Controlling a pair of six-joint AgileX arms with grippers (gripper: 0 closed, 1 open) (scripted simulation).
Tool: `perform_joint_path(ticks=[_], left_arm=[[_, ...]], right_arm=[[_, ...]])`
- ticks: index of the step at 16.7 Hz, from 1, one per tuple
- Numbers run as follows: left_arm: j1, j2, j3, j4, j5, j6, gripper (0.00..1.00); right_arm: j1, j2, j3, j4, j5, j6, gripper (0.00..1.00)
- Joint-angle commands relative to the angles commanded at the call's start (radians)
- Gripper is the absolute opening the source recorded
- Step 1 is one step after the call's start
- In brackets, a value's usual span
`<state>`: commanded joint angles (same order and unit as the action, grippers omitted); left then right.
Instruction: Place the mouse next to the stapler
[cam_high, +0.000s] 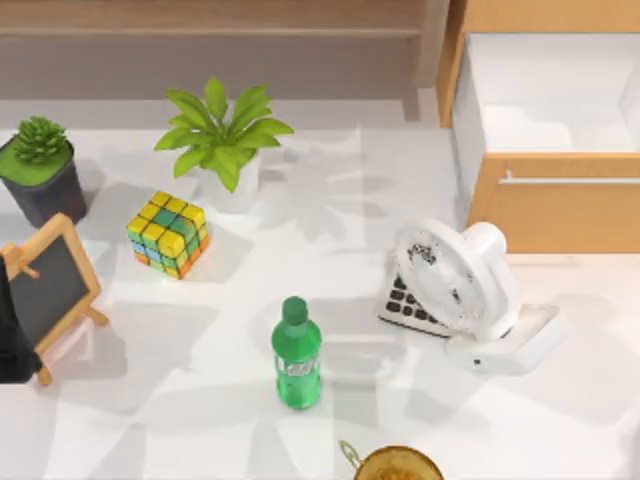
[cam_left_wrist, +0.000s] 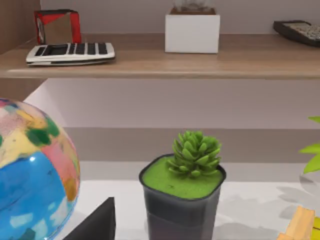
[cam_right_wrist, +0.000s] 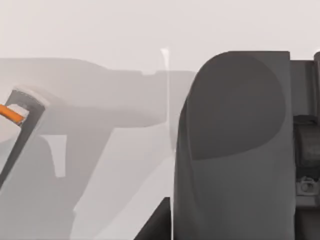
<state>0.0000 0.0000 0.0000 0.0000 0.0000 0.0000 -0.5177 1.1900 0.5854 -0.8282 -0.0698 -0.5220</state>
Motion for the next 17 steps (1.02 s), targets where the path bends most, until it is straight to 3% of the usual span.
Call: perform_joint_path(ticks=[8,17], left_arm=[[0.0,0.0,0.0,0.0,0.0,0.0,1.0],[0.0,0.0,0.0,0.0,0.0,0.0,1.0]], right_arm=[[0.006,-0.007,0.069,0.112,-0.059,-0.014,0.0],[0.002,0.008,-0.016,0.08,-0.006,0.002,0.0]])
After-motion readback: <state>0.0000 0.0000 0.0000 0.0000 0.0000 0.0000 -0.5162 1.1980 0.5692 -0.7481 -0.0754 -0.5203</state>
